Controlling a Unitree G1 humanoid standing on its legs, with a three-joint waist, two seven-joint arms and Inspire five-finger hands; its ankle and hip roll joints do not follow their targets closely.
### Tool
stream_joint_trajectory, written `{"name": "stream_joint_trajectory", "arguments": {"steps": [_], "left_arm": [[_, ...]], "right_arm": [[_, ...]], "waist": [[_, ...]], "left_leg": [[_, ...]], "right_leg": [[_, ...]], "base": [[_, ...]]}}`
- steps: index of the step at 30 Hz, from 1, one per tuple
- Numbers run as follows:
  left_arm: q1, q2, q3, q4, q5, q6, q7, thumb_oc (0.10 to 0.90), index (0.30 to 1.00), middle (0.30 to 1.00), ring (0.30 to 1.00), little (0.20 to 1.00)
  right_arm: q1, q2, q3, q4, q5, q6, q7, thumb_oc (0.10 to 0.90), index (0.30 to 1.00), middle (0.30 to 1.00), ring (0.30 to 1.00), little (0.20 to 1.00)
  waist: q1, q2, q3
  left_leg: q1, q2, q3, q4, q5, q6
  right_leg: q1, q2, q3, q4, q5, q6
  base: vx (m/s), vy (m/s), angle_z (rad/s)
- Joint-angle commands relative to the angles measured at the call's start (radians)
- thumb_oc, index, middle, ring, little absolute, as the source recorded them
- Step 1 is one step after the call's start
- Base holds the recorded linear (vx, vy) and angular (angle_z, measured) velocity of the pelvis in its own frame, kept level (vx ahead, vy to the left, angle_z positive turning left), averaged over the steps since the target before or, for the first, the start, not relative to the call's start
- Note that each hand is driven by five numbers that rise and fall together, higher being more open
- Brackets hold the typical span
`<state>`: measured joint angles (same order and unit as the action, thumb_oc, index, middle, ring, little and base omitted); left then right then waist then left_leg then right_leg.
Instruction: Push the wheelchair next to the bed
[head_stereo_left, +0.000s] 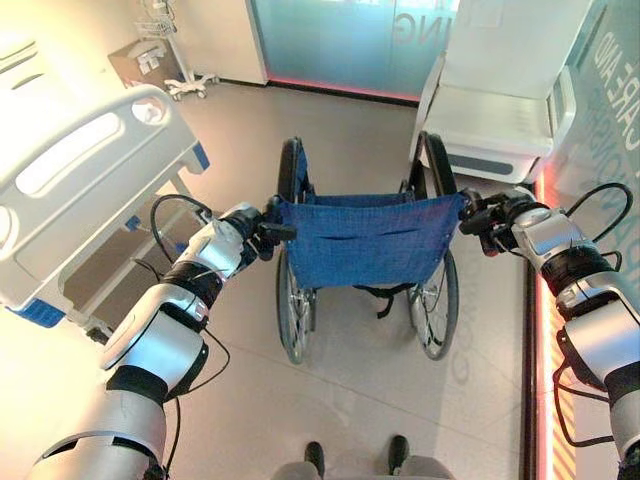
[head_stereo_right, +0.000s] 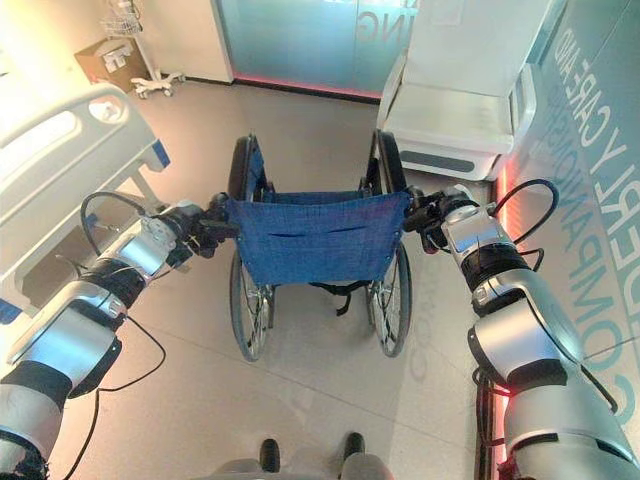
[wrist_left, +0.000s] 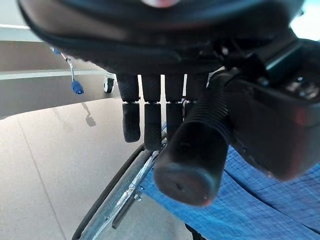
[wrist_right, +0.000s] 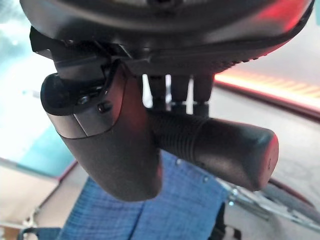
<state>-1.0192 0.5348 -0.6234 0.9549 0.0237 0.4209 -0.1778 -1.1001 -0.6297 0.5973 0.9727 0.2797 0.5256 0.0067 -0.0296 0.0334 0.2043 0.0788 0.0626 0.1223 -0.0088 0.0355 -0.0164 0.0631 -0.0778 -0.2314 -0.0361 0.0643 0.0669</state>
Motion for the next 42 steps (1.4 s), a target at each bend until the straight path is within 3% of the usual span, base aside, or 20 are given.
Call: {"name": "stream_joint_trajectory", "arguments": {"steps": [1, 7, 12, 19, 23, 28, 29, 31, 33, 36, 37, 39, 40, 42], "left_arm": [[0.043, 0.032, -0.071, -0.034, 0.021, -0.121, 0.017, 0.400, 0.300, 0.300, 0.300, 0.300], [0.036, 0.045, -0.068, -0.058, -0.024, -0.133, 0.047, 0.400, 0.300, 0.300, 0.300, 0.300], [0.052, 0.031, -0.057, -0.062, -0.001, -0.139, 0.046, 0.400, 0.300, 0.300, 0.300, 0.300], [0.055, 0.039, -0.047, -0.090, -0.052, -0.165, 0.111, 0.400, 0.300, 0.300, 0.300, 0.300], [0.049, 0.051, -0.030, -0.105, -0.129, -0.190, 0.159, 0.400, 0.300, 0.300, 0.300, 0.300], [0.061, 0.072, 0.012, -0.109, -0.189, -0.222, 0.188, 0.400, 0.300, 0.300, 0.300, 0.300], [0.069, 0.075, 0.018, -0.112, -0.192, -0.229, 0.192, 0.400, 0.300, 0.300, 0.300, 0.300], [0.133, 0.081, 0.062, -0.143, -0.173, -0.258, 0.223, 0.400, 0.300, 0.300, 0.300, 0.300], [0.180, 0.077, 0.090, -0.164, -0.153, -0.276, 0.243, 0.400, 0.300, 0.300, 0.300, 0.300], [0.220, 0.069, 0.106, -0.186, -0.145, -0.286, 0.267, 0.400, 0.300, 0.300, 0.300, 0.300], [0.223, 0.064, 0.106, -0.196, -0.153, -0.287, 0.271, 0.400, 0.300, 0.300, 0.300, 0.300], [0.226, 0.066, 0.108, -0.208, -0.159, -0.286, 0.273, 0.400, 0.300, 0.300, 0.300, 0.300], [0.228, 0.068, 0.108, -0.224, -0.162, -0.280, 0.277, 0.400, 0.300, 0.300, 0.300, 0.300], [0.229, 0.083, 0.121, -0.254, -0.164, -0.261, 0.269, 0.400, 0.300, 0.300, 0.300, 0.300]], "right_arm": [[0.025, 0.050, 0.026, -0.026, -0.065, -0.124, 0.153, 0.400, 0.300, 0.300, 0.300, 0.300], [0.035, 0.063, 0.050, -0.021, -0.080, -0.144, 0.128, 0.400, 0.300, 0.300, 0.300, 0.300], [0.056, 0.083, 0.036, -0.046, -0.023, -0.207, 0.082, 0.400, 0.300, 0.300, 0.300, 0.300], [0.058, 0.072, 0.028, -0.095, -0.016, -0.186, 0.070, 0.400, 0.300, 0.300, 0.300, 0.300], [0.057, 0.060, 0.020, -0.102, -0.008, -0.195, 0.070, 0.400, 0.300, 0.300, 0.300, 0.300], [0.056, 0.038, 0.020, -0.114, -0.003, -0.189, 0.077, 0.400, 0.300, 0.300, 0.300, 0.300], [0.060, 0.036, 0.019, -0.117, -0.001, -0.188, 0.076, 0.400, 0.300, 0.300, 0.300, 0.300], [0.103, 0.021, 0.007, -0.154, 0.021, -0.198, 0.057, 0.400, 0.300, 0.300, 0.300, 0.300], [0.151, 0.011, -0.011, -0.191, 0.018, -0.202, 0.028, 0.400, 0.300, 0.300, 0.300, 0.300], [0.194, 0.021, -0.030, -0.230, -0.019, -0.207, -0.026, 0.400, 0.300, 0.300, 0.300, 0.300], [0.197, 0.024, -0.031, -0.245, -0.038, -0.197, -0.056, 0.400, 0.300, 0.300, 0.300, 0.300], [0.198, 0.021, -0.033, -0.254, -0.050, -0.191, -0.067, 0.400, 0.300, 0.300, 0.300, 0.300], [0.194, 0.015, -0.036, -0.259, -0.065, -0.188, -0.059, 0.400, 0.300, 0.300, 0.300, 0.300], [0.187, 0.000, -0.042, -0.259, -0.093, -0.193, -0.041, 0.400, 0.300, 0.300, 0.300, 0.300]], "waist": [[0.031, -0.021, 0.043], [0.037, -0.022, 0.045], [0.037, -0.019, 0.041], [0.036, -0.008, 0.047], [0.037, -0.003, 0.060], [0.038, -0.045, 0.089], [0.040, -0.050, 0.093], [0.055, -0.073, 0.117], [0.072, -0.070, 0.135], [0.094, -0.030, 0.163], [0.107, 0.002, 0.163], [0.124, 0.012, 0.162], [0.135, 0.017, 0.156], [0.148, 0.015, 0.137]], "left_leg": [[-0.026, -0.013, -0.006, 0.059, -0.073, -0.005], [-0.026, -0.011, -0.008, 0.062, -0.072, -0.007], [-0.026, -0.009, -0.010, 0.057, -0.066, -0.013], [-0.043, -0.003, -0.011, 0.055, -0.054, -0.019], [-0.056, 0.013, -0.022, 0.078, -0.054, -0.020], [-0.098, 0.049, -0.050, 0.275, -0.108, -0.023], [-0.104, 0.052, -0.055, 0.298, -0.098, -0.024], [-0.182, 0.059, -0.066, 0.477, -0.016, -0.025], [-0.267, 0.033, -0.079, 0.521, 0.037, -0.026], [-0.301, 0.017, -0.035, 0.363, 0.101, -0.040], [-0.341, 0.018, -0.010, 0.241, 0.172, -0.065], [-0.365, -0.002, -0.004, 0.150, 0.213, -0.078], [-0.385, -0.016, -0.010, 0.117, 0.223, -0.080], [-0.382, -0.049, -0.026, 0.126, 0.162, -0.054]], "right_leg": [[-0.007, -0.020, 0.022, 0.096, -0.116, -0.016], [-0.003, -0.019, 0.014, 0.093, -0.116, -0.020], [0.001, -0.015, 0.009, 0.086, -0.116, -0.021], [-0.017, -0.012, -0.002, 0.108, -0.128, -0.028], [-0.041, -0.005, -0.014, 0.184, -0.173, -0.048], [-0.064, -0.021, -0.015, 0.266, -0.206, -0.085], [-0.061, -0.021, -0.015, 0.265, -0.204, -0.088], [-0.040, -0.016, -0.012, 0.258, -0.192, -0.106], [-0.009, -0.003, 0.003, 0.257, -0.194, -0.109], [0.051, 0.045, 0.032, 0.248, -0.222, -0.099], [0.089, 0.081, 0.046, 0.233, -0.234, -0.095], [0.127, 0.095, 0.073, 0.217, -0.246, -0.091], [0.145, 0.102, 0.093, 0.206, -0.256, -0.090], [0.140, 0.087, 0.107, 0.206, -0.272, -0.082]], "base": [[0.00, 0.000, 0.00], [0.00, -0.011, 0.00], [0.00, 0.000, 0.00], [-0.02, -0.007, 0.01], [-0.01, -0.060, 0.07], [0.05, -0.145, 0.13], [0.11, -0.172, 0.16], [0.16, -0.186, 0.14], [0.22, -0.099, 0.00], [0.38, 0.039, -0.27], [0.35, 0.113, -0.25], [0.39, 0.140, -0.13], [0.45, 0.222, -0.41], [0.34, 0.199, -0.81]]}}
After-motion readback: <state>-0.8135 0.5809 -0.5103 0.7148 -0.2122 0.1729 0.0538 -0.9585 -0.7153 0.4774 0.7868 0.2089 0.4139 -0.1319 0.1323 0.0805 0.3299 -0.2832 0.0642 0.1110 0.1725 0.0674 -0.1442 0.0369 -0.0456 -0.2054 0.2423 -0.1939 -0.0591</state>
